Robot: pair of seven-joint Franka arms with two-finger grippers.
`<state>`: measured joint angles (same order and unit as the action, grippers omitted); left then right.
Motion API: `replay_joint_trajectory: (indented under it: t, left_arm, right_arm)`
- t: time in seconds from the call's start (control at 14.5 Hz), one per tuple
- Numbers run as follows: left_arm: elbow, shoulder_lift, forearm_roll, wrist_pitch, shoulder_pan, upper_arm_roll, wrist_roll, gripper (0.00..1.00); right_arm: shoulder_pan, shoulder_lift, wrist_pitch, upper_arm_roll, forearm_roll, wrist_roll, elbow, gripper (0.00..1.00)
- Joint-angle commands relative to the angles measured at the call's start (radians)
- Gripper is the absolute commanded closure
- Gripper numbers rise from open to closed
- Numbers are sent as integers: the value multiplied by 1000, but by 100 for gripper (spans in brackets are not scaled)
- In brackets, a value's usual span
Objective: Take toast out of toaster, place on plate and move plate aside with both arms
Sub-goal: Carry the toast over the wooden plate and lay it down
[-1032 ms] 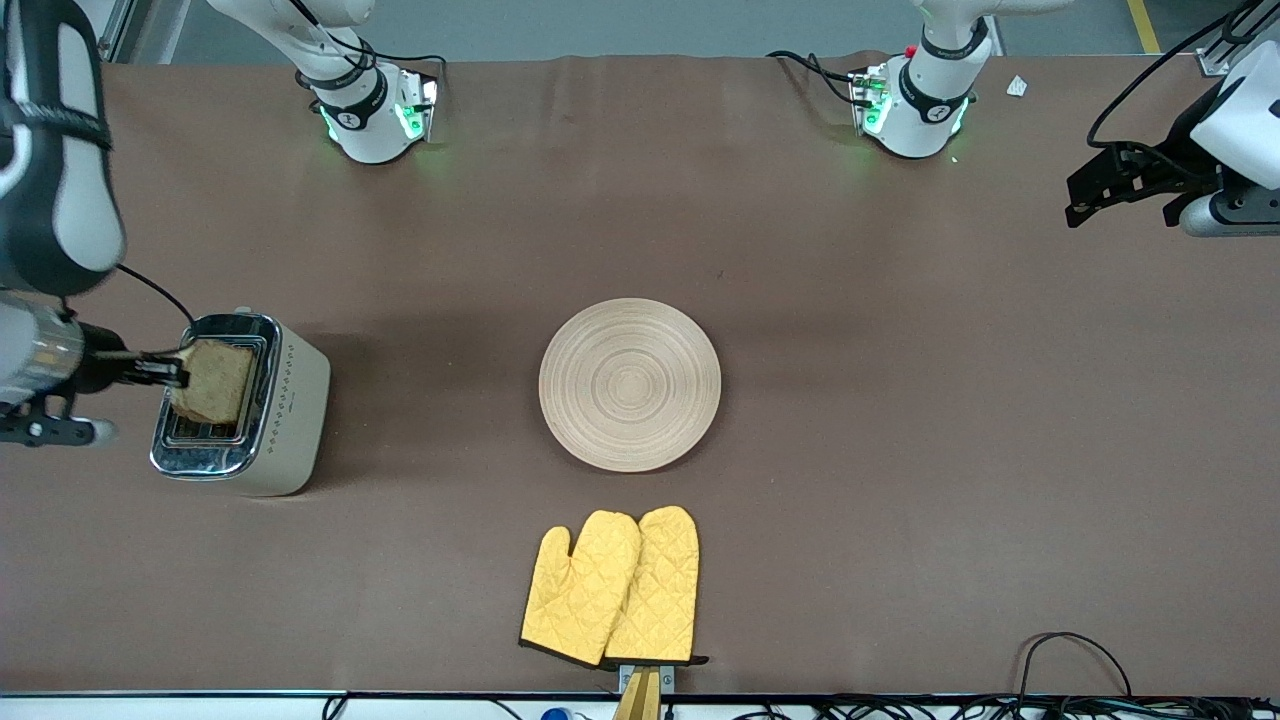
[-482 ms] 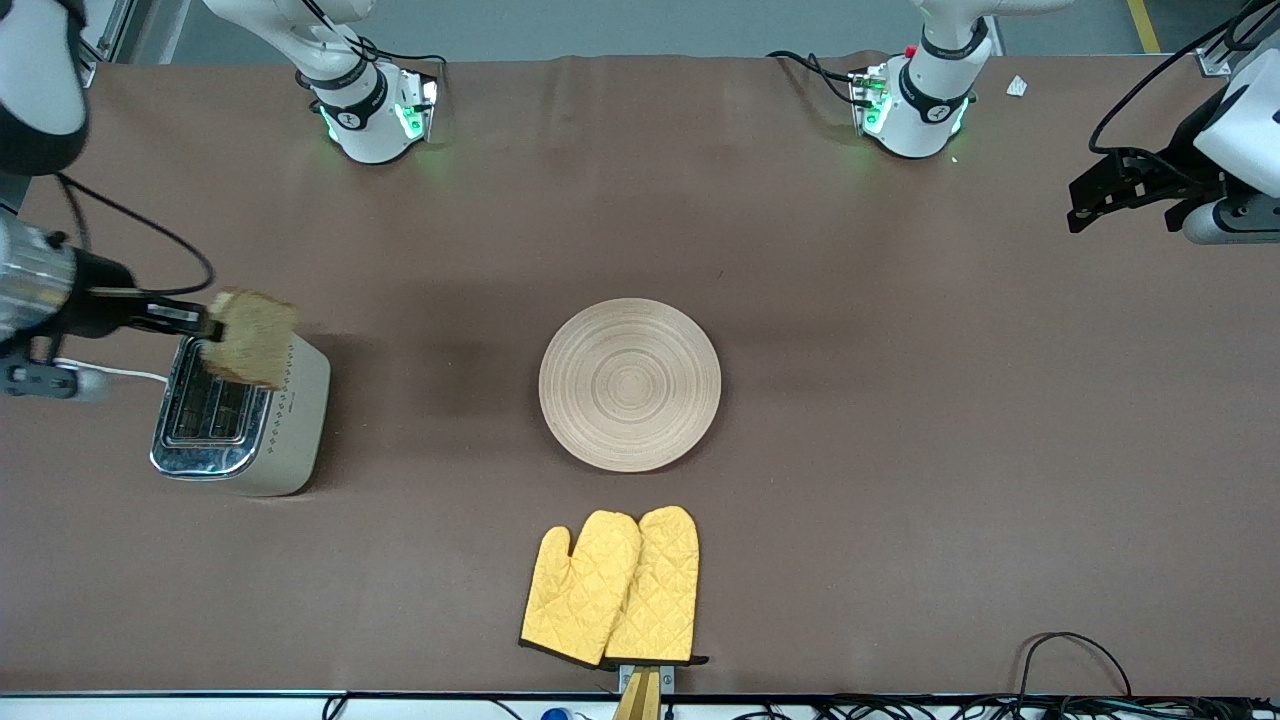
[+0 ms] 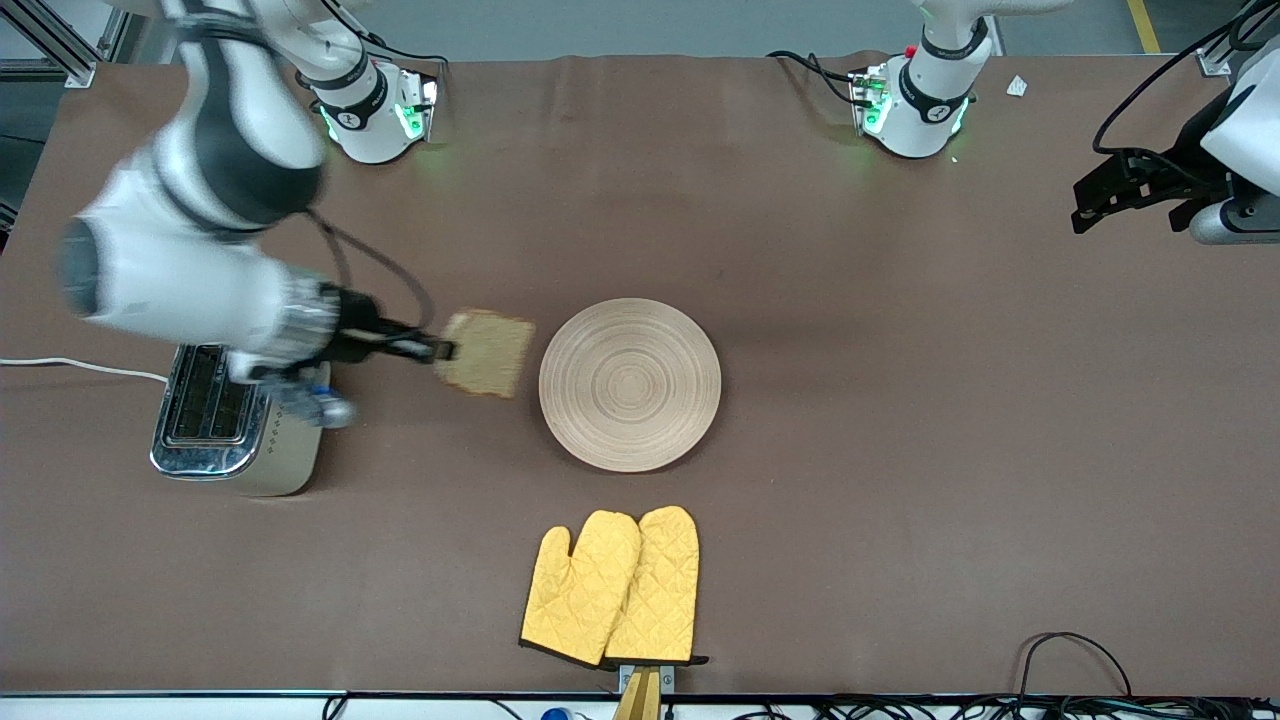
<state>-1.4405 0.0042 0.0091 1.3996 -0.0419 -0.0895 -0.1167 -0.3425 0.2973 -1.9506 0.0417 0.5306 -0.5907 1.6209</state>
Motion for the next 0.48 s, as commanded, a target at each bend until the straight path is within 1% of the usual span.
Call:
replay_joint_trajectory:
  t: [0.0, 0.07, 0.14, 0.21, 0.28, 0.34, 0.41]
  left_arm:
    - [29, 13, 6, -17, 5, -6, 19, 0]
    - [29, 13, 6, -16, 5, -6, 19, 0]
    - [29, 13, 6, -17, 5, -6, 19, 0]
    - [29, 13, 6, -16, 5, -6, 19, 0]
    - [29, 13, 6, -16, 5, -6, 19, 0]
    - [29, 13, 6, -17, 5, -4, 19, 0]
    - [29, 14, 6, -16, 5, -4, 19, 0]
  right_arm:
    - [-142, 11, -202, -13, 58, -18, 80, 100]
    - [-164, 34, -264, -13, 92, 12, 82, 100]
    - [-193, 60, -324, -11, 123, 85, 85, 100]
    - [-205, 78, -355, -11, 173, 176, 88, 100]
    - [-213, 88, -364, -11, 234, 269, 97, 100]
    - [-220, 88, -375, -13, 271, 349, 117, 100]
    - [-216, 86, -383, -13, 279, 424, 138, 100]
